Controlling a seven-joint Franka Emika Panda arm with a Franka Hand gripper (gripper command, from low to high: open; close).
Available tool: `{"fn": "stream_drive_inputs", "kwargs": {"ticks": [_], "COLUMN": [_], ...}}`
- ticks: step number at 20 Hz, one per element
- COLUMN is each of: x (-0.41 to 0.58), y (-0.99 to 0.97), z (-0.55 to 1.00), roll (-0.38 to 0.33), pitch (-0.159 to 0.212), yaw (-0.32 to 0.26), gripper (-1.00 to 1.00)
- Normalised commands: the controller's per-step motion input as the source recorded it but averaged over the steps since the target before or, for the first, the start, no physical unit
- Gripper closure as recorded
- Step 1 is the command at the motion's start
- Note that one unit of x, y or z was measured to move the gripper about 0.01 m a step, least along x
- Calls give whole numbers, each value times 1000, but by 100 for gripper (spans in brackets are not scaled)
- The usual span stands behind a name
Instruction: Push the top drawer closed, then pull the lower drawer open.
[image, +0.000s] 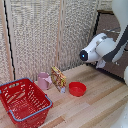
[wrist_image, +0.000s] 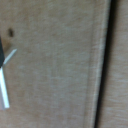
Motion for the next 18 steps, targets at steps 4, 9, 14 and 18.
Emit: {"fn": "stream_drive_inputs", "kwargs": {"ticks": [4,9,14,18], "x": [30,242,521,499], "y": [-61,-145,-367,-339], "z": [-503,-142,339,290], "roll": [-1,-9,-66,-72], "pitch": [-96,-88,-67,-46], "yaw": [0,-14,-45,-42], "gripper": [-100,-100,-100,-100]}}
